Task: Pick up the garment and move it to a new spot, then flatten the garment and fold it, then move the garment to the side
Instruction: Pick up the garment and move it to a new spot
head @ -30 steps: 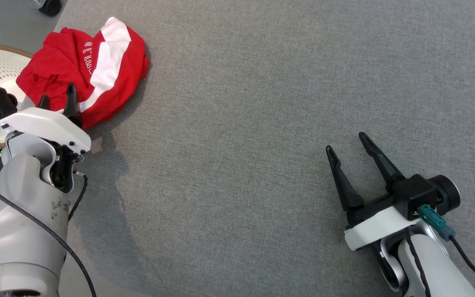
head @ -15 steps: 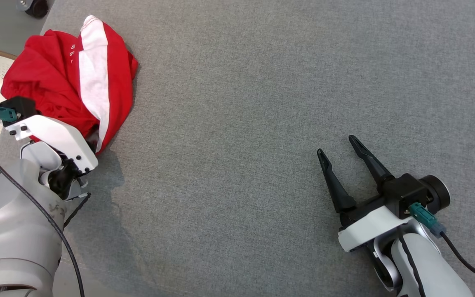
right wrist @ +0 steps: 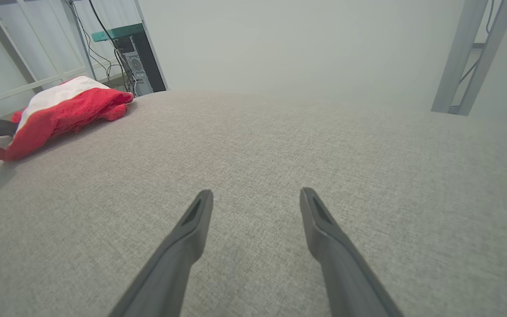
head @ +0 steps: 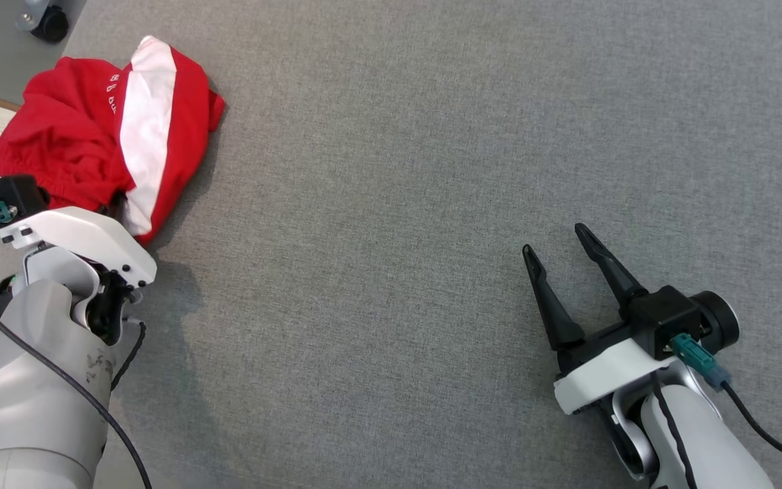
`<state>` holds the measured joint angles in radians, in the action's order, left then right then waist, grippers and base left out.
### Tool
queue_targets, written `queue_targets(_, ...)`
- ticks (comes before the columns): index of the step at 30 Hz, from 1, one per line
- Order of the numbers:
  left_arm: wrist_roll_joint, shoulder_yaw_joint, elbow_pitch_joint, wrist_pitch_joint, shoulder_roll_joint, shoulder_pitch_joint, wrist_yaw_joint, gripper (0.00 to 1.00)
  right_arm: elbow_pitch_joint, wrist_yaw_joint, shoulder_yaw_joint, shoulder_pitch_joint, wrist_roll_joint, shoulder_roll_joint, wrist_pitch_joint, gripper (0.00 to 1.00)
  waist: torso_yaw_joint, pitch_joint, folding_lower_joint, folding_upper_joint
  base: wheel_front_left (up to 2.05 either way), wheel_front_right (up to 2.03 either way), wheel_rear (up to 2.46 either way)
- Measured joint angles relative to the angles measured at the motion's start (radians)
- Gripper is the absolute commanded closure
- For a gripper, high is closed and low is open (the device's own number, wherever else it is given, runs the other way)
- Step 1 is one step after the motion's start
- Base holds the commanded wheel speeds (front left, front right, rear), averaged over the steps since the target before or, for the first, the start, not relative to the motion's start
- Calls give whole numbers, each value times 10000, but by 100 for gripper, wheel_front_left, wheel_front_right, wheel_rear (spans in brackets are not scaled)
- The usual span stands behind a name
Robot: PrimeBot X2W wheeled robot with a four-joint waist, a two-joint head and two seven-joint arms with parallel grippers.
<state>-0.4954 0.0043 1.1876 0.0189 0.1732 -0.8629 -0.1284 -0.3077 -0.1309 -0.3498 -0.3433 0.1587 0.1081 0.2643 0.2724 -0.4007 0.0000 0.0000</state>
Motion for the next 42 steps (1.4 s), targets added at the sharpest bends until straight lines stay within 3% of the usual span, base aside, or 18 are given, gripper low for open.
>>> queue_targets(5, -125, -382, -539, 1607, 151, 202, -12, 100, -17, 0, -40, 95, 105, -125, -2, 0, -67, 338, 0, 0, 0, 0, 0)
queue_targets(11, -105, -874, -1127, 2291, 512, 413, -12, 100, 12, 0, -84, 342, 305, -299, -2, 0, -296, 908, 0, 0, 0, 0, 0)
queue_targets(18, 228, -1262, -2506, 2412, 943, 743, -12, 100, 90, 0, -128, 758, 564, -424, -2, 0, -941, 1590, 0, 0, 0, 0, 0)
queue_targets(42, 633, -2832, -5789, 2067, 1032, 1642, -10, 100, 673, 2, 130, 1488, 940, -583, -2, 0, -4281, 2653, 0, 0, 0, 0, 0)
